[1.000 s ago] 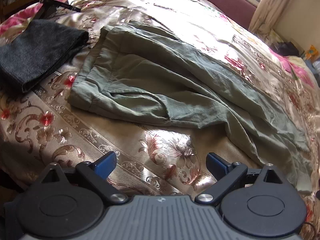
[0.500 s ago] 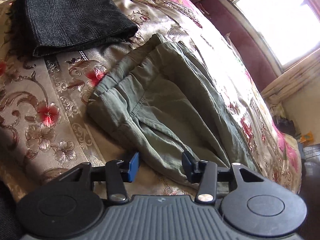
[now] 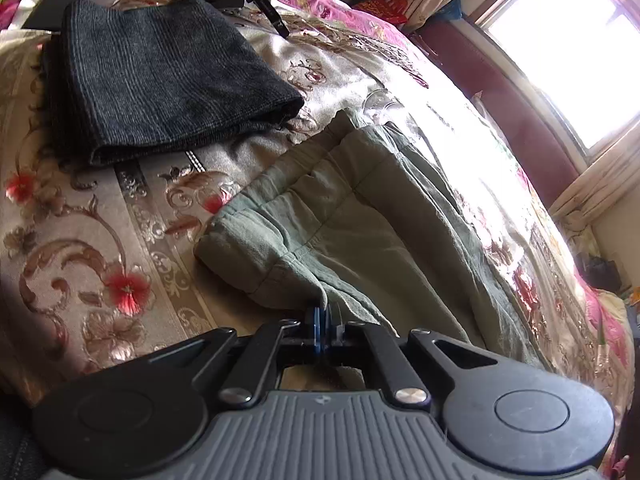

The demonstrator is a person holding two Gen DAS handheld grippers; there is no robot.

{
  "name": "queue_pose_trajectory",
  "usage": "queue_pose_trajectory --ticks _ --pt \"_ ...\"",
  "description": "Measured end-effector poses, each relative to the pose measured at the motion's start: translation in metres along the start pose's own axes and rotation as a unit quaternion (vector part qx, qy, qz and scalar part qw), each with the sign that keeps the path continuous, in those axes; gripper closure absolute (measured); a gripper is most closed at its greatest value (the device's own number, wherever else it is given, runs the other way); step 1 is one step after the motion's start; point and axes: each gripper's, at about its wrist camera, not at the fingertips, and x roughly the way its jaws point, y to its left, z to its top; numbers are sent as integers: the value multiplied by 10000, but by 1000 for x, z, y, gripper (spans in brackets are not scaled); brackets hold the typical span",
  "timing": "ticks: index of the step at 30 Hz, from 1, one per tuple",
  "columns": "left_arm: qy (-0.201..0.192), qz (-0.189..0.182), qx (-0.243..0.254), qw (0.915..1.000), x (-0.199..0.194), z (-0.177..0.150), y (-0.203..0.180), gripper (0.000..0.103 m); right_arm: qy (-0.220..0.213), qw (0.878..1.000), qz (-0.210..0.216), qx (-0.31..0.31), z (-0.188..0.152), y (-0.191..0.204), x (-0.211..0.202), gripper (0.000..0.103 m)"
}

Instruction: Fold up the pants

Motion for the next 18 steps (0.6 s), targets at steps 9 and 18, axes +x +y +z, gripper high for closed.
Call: queue_pose_trajectory --ticks 9,18 --pt "110 411 819 9957 -24 12 1 86 72 9965 -303 -771 5 10 -28 102" --pt "253 460 1081 9927 -36 -1 18 85 189 9953 -382 -873 -21 -3 -38 102"
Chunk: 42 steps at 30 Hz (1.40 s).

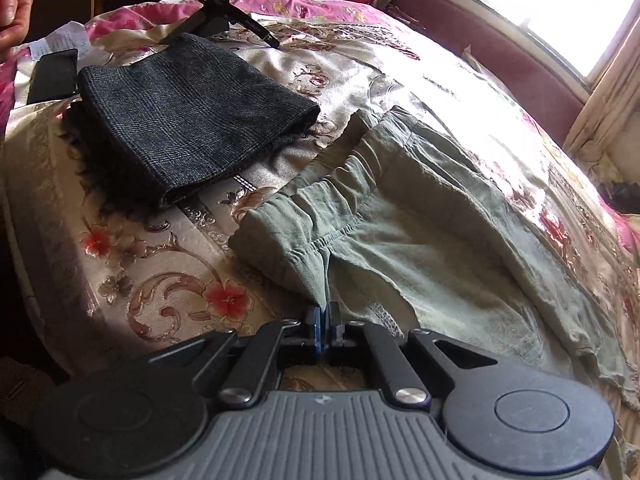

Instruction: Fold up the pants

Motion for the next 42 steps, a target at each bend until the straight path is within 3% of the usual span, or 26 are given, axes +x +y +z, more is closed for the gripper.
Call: queue_pose_trajectory --ticks 17,19,20,21,22,23,26,30,32,35,39,42 --pt "364 367 632 9967 16 -17 0 78 162 9989 -200 -389 -17 0 8 102" --pt "418 353 781 9954 9 -16 -5 70 151 9986 -229 -459 -15 0 3 92" --pt "452 358 816 9950 4 -15 -8 56 114 9985 -246 -480 -13 0 -1 76" --pt "463 344 851 9947 -1 -15 -11 50 62 9985 -243 -477 -12 -2 -5 65" --pt "438 307 911 9944 -7 -16 -15 43 -21 9987 -214 -464 -9 -3 -10 48" --pt "409 273 1024 9935 -15 -16 -21 40 -96 9988 -169 -447 -6 -5 -15 41" --pt "389 268 1299 9904 -31 -15 -40 27 -189 9990 8 -395 11 -10 -25 41" --pt "367 -74 1611 9862 -45 -3 -85 21 -303 9980 502 -218 41 -13 -26 40" --pt "303 -319 1873 9813 -47 1 -113 17 -338 9963 782 -103 57 -12 -17 40" --pt "297 -765 2390 9675 -39 5 -169 13 -374 9940 1023 -16 78 -7 1 40" --pt "448 -1333 3116 9397 -14 1 -257 11 -370 9904 1326 72 102 -4 28 40" --pt "498 -1681 3696 9125 6 -13 -324 10 -316 9875 1524 251 113 -7 49 40"
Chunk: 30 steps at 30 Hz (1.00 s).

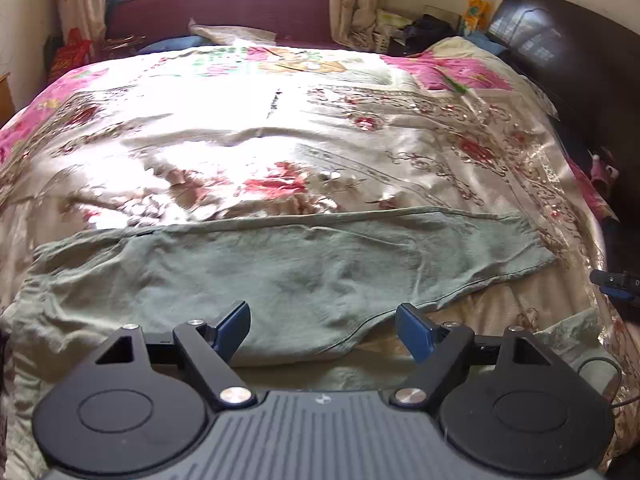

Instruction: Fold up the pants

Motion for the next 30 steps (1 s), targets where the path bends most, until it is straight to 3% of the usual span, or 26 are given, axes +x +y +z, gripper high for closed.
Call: queue_pose_trajectory --ticks 3,5,7,12,16,21,26,30 --pt "120 -577 537 9968 45 31 -46 10 49 9993 158 321 9 -15 22 44" --pt "267 -883 878 9919 81 51 -78 10 76 9985 243 478 12 -22 35 52" --pt "399 -1108 1232 9854 114 70 -108 10 104 9978 299 582 13 -26 45 53" --pt "664 -1389 1998 9677 189 109 -174 11 214 9955 408 829 7 -40 73 60" --pt "942 -1562 2261 9569 241 124 -204 14 159 9932 616 977 6 -46 85 64" --pt "1246 -1738 2132 9533 290 135 -220 26 112 9933 656 946 15 -43 98 69" --pt "1507 -2165 1703 9494 320 146 -226 37 96 9938 467 1005 12 -46 102 90" --pt "1605 -2487 1530 9429 327 151 -229 42 38 9924 406 1157 11 -50 99 91"
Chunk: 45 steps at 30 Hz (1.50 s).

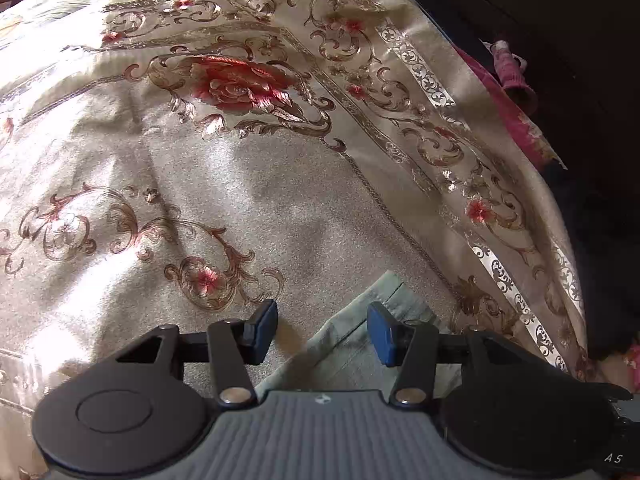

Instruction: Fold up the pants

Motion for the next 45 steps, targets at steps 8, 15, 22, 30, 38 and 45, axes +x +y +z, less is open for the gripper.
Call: queue_pose_trajectory --ticks 8,15,22,30,38,45 --pt "-16 -296 32 9996 10 -5 -14 85 -61 9997 -25 -225 -3 5 3 99" --pt "-649 -133 359 9972 -6 -3 -31 87 -320 9981 -167 -498 -1 16 -15 99" --pt "-843 24 343 9958 5 4 -46 88 -212 9979 -394 -468 1 11 -15 99" --pt "-657 505 269 9962 2 -14 -58 80 -7 9958 -657 -633 0 17 -13 94" --pt "-1018 891 -12 9908 -85 -55 -70 45 -265 9887 -811 -1236 12 56 -71 57" --pt "-1319 1626 -348 9772 -194 -115 -65 22 -421 9820 -713 -1695 9 100 -125 34"
